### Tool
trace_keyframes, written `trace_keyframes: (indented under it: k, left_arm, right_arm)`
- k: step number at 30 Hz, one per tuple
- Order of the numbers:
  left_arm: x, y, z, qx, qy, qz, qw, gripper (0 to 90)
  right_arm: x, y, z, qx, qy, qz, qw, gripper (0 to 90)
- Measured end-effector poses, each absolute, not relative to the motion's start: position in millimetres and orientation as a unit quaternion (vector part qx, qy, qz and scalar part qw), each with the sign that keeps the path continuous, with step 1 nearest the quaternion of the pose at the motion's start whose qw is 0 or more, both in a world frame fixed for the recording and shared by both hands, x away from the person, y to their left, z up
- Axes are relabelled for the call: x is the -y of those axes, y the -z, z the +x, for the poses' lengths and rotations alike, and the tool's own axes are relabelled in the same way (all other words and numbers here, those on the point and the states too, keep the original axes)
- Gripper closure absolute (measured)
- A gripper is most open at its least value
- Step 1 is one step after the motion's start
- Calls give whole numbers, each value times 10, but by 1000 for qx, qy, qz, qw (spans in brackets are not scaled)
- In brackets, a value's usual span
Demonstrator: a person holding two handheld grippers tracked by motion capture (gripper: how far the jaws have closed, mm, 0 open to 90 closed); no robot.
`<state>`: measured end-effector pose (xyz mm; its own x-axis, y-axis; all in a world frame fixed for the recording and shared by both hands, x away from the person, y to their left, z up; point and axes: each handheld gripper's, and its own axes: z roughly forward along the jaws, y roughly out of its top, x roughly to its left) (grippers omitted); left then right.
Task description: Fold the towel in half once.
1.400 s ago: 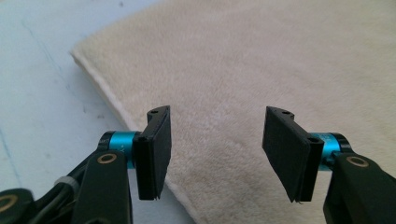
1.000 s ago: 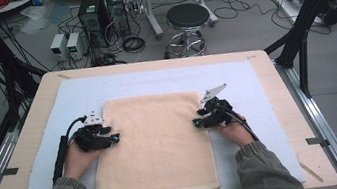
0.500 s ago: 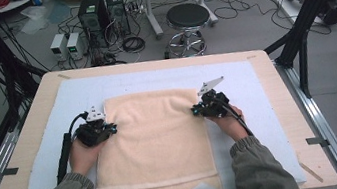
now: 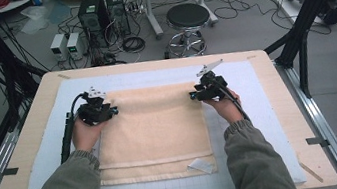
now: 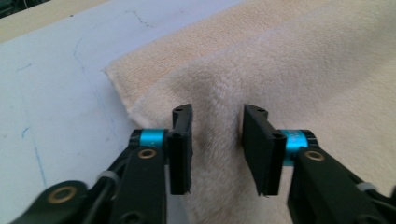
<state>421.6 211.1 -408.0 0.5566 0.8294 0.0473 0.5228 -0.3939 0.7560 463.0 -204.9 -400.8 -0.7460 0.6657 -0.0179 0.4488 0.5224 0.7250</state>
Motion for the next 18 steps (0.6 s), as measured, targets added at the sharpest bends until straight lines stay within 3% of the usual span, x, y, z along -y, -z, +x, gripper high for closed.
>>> trace_keyframes:
  k: [8,13,14,16,18]
  left_arm:
    - [-2309,3920,3755,-376,-207,806,408,529]
    - [-2306,3944,3349,-333,-201,827,406,485]
    - [-2299,3961,3271,-324,-198,832,404,484]
    - [-2288,4007,3115,-310,-198,835,410,482]
    - [-2295,4058,2991,-305,-195,834,416,483]
  right_arm:
    - [2198,3794,4074,-863,-394,278,148,443]
    - [2248,3783,3633,-867,-402,257,144,398]
    - [2237,3784,3586,-874,-390,263,126,383]
    - [2205,3782,3480,-881,-383,256,111,401]
    - [2189,3812,3321,-872,-408,234,136,429]
